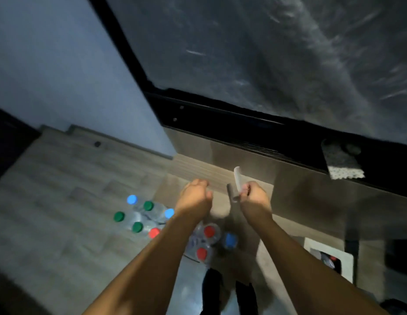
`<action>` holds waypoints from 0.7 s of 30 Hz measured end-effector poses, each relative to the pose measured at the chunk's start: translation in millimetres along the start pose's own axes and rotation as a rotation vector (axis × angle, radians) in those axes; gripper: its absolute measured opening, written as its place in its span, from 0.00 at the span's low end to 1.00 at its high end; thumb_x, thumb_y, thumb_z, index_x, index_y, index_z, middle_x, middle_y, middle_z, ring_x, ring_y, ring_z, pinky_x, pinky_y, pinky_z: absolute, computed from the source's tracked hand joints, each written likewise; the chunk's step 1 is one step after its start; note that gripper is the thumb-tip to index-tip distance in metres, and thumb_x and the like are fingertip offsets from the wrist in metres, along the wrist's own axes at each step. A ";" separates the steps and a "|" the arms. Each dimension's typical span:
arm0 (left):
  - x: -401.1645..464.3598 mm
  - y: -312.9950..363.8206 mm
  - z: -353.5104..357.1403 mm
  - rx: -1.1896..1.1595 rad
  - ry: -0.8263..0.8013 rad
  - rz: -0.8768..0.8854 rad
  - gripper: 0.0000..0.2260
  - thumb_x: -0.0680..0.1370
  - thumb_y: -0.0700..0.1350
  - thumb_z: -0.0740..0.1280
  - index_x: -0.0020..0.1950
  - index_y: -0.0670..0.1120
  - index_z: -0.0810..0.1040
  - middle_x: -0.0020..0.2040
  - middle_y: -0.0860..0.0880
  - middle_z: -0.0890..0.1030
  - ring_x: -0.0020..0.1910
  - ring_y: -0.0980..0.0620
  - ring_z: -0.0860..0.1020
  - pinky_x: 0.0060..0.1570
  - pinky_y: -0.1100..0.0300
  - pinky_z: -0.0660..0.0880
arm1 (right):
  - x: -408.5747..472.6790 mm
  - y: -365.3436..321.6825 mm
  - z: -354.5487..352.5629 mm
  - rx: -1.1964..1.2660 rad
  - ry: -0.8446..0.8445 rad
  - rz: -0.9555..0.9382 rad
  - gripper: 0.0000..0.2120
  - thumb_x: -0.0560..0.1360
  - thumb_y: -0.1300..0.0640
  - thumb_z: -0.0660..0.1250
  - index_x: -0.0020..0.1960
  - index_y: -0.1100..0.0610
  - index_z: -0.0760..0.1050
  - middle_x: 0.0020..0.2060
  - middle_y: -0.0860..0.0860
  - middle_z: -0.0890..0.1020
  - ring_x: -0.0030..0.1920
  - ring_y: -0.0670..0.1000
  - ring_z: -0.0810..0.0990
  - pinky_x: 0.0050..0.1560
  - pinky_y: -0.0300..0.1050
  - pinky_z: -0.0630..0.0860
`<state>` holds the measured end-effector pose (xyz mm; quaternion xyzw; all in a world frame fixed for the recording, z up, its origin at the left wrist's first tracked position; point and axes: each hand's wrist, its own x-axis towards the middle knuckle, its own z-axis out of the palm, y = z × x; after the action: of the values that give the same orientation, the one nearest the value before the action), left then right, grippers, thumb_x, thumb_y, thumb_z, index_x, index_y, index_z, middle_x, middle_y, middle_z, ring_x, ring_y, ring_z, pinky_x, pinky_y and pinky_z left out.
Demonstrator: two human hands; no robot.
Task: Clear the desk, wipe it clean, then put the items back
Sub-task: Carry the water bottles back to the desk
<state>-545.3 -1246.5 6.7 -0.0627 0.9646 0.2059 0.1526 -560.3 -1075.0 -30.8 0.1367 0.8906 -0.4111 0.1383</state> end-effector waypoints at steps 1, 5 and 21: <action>-9.2 -11.9 -16.0 0.004 0.025 -0.023 0.17 0.80 0.49 0.59 0.65 0.45 0.74 0.63 0.44 0.76 0.63 0.43 0.73 0.63 0.55 0.66 | -9.2 -18.9 0.1 -0.003 -0.032 -0.030 0.04 0.79 0.58 0.59 0.46 0.56 0.71 0.46 0.56 0.79 0.48 0.60 0.77 0.44 0.46 0.67; -34.6 -80.0 -63.7 -0.007 0.168 -0.146 0.16 0.78 0.43 0.63 0.64 0.41 0.76 0.61 0.40 0.78 0.62 0.40 0.74 0.64 0.53 0.69 | -39.9 -87.1 13.7 -0.022 -0.098 -0.183 0.04 0.76 0.61 0.61 0.43 0.56 0.71 0.42 0.54 0.79 0.47 0.59 0.77 0.43 0.47 0.68; 6.0 -245.1 -27.9 0.237 0.025 -0.185 0.11 0.72 0.47 0.70 0.52 0.43 0.77 0.48 0.43 0.81 0.47 0.40 0.80 0.45 0.54 0.73 | -43.6 -149.5 130.0 -0.247 -0.244 -0.241 0.03 0.77 0.59 0.64 0.49 0.53 0.75 0.48 0.52 0.82 0.46 0.53 0.81 0.49 0.53 0.80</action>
<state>-513.4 -1480.8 -63.6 -0.1356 0.9740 0.0747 0.1655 -555.9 -1274.2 7.6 -0.0394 0.9208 -0.3259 0.2107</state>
